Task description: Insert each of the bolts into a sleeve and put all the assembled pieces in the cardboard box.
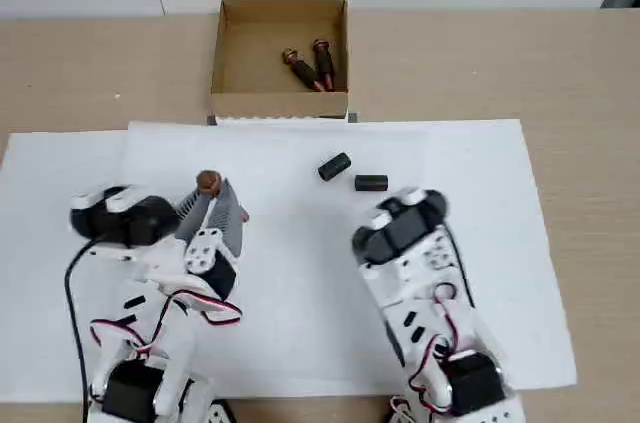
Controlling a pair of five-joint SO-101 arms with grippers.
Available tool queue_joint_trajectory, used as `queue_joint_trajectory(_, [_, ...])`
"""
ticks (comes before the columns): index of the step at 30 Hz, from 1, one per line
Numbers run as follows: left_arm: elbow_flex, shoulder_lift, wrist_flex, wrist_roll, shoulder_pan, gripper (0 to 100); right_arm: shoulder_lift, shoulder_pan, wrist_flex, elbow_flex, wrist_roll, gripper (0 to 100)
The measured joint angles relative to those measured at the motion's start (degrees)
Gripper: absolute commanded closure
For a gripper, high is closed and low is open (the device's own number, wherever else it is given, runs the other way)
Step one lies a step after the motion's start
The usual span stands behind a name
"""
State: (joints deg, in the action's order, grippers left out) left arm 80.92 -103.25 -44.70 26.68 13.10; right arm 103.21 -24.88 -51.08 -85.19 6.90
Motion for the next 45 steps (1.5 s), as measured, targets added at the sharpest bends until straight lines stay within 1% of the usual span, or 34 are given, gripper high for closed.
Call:
queue_joint_trajectory(5, [0.0,-0.1,3.2,5.1,6.8,100,0.0,-5.8,5.7,-4.5,0.0,99.7])
queue_joint_trajectory(7, [0.0,-0.1,5.0,7.6,8.8,100,0.0,-7.8,7.8,-5.8,0.0,99.7])
queue_joint_trajectory(10, [1.1,-0.1,7.3,9.1,11.0,100,0.3,-9.8,10.1,-6.9,0.0,99.7])
queue_joint_trajectory(20, [8.0,-0.1,15.9,9.3,11.4,100,0.2,-10.9,11.0,-7.0,0.0,99.6])
queue_joint_trajectory(26, [11.5,-0.1,19.7,9.3,11.4,100,0.2,-13.1,11.0,-7.0,0.0,99.6])
queue_joint_trajectory(34, [11.7,-0.1,19.8,9.3,11.4,100,0.2,-13.1,11.0,-7.0,0.3,99.6])
queue_joint_trajectory(38, [11.7,-0.1,19.8,9.3,13.5,100,0.2,-13.1,11.0,-7.0,3.2,99.6])
queue_joint_trajectory(41, [11.7,-0.1,19.5,9.1,15.3,100,0.2,-13.1,13.6,-7.1,4.7,99.6])
queue_joint_trajectory(45, [11.6,-0.2,19.3,9.1,15.4,100,0.1,-12.7,16.5,-8.6,5.8,99.6])
